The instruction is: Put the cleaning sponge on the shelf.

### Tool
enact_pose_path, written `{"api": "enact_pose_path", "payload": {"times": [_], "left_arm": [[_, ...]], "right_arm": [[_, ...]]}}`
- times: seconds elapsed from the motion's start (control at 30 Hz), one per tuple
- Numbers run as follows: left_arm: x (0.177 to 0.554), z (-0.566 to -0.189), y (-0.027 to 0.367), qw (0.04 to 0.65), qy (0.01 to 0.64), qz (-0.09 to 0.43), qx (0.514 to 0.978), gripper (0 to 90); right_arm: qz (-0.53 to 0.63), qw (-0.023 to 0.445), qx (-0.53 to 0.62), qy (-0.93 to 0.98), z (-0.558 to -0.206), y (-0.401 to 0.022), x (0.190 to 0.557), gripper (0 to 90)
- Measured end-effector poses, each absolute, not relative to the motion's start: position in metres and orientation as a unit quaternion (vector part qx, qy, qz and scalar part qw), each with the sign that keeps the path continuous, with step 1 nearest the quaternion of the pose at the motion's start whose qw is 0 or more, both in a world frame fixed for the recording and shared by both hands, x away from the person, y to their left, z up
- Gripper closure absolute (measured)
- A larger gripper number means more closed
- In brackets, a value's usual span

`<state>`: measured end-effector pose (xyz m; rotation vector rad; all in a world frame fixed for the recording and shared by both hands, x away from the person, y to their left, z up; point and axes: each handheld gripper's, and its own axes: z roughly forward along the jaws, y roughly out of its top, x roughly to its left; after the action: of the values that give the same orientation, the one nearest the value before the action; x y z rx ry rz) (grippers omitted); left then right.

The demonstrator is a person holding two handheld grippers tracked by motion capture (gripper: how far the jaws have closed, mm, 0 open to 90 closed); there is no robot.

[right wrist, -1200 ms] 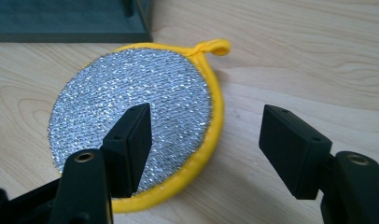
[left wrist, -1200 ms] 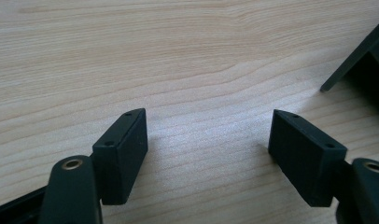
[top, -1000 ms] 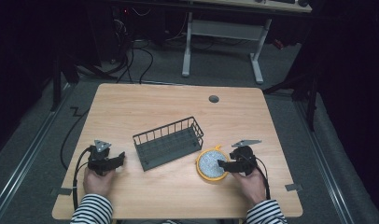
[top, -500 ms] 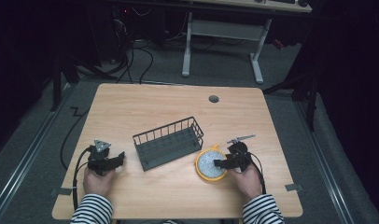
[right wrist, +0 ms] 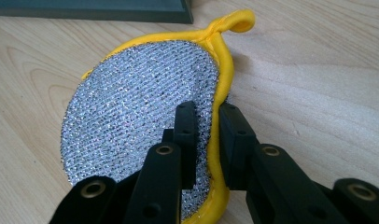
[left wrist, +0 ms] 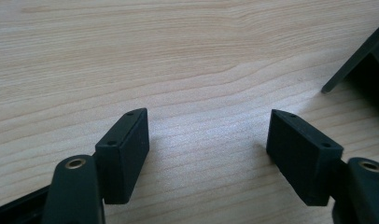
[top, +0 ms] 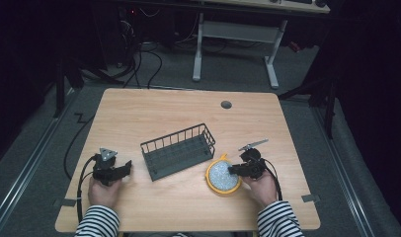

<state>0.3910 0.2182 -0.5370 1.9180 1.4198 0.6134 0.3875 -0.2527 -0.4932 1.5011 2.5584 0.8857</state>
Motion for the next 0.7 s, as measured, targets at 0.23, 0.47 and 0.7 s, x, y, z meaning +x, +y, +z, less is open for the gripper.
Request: {"api": "enact_pose_path", "payload": {"times": [0.23, 0.47, 0.7], "left_arm": [[0.391, -0.537, 0.218, 0.331, 0.543, 0.235, 0.735, 30.2], [0.391, -0.537, 0.218, 0.332, 0.543, 0.234, 0.735, 29.9], [0.391, -0.537, 0.218, 0.332, 0.542, 0.234, 0.736, 29.5]], "right_arm": [[0.322, 0.042, 0.477, 0.817, -0.481, -0.263, 0.38, 79.9], [0.352, 0.051, 0.474, 0.806, -0.466, -0.273, 0.374, 79.8], [0.355, 0.059, 0.454, 0.815, -0.452, -0.269, 0.371, 79.8]]}}
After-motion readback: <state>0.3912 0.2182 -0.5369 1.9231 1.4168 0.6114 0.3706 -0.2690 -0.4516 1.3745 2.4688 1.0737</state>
